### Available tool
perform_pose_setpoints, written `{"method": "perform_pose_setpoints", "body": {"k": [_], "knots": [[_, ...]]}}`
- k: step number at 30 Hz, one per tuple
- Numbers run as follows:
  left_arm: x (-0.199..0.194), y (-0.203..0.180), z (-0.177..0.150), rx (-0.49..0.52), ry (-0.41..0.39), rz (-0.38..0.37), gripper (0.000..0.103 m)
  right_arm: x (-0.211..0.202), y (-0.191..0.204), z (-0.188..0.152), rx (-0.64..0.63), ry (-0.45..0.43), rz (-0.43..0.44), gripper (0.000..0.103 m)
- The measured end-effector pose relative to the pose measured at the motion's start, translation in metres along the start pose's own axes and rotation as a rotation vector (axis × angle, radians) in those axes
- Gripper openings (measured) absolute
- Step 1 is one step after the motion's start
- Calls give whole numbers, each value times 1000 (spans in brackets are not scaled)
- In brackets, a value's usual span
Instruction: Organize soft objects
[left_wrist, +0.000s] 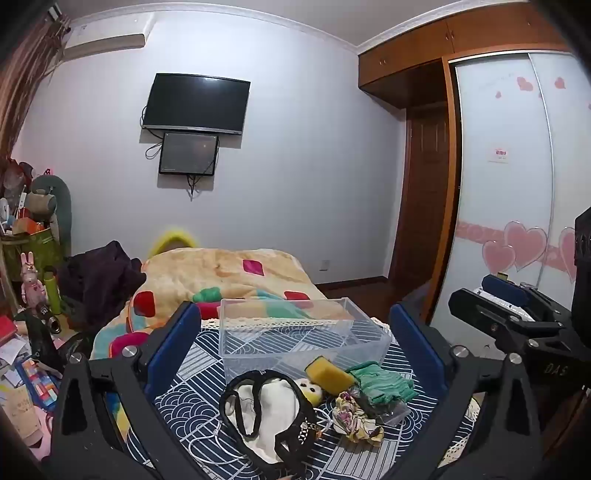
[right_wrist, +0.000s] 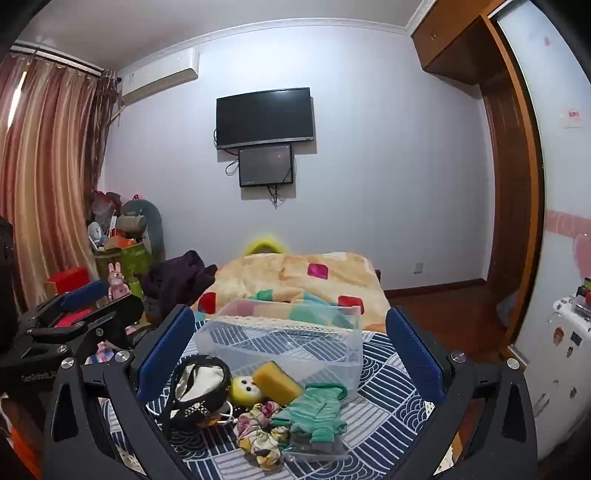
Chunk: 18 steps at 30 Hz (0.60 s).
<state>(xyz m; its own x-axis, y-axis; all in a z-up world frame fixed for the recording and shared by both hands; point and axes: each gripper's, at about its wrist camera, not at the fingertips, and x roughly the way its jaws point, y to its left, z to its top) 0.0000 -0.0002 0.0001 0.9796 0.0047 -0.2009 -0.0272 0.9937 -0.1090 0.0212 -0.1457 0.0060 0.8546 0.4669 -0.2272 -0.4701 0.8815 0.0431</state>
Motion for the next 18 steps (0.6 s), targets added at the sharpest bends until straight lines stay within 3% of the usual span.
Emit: {"method": "perform_pose_setpoints", "body": {"k": [18], "knots": [[-3, 1, 4, -4, -22, -12, 103, -3, -2, 3, 15, -8, 7, 103]]}}
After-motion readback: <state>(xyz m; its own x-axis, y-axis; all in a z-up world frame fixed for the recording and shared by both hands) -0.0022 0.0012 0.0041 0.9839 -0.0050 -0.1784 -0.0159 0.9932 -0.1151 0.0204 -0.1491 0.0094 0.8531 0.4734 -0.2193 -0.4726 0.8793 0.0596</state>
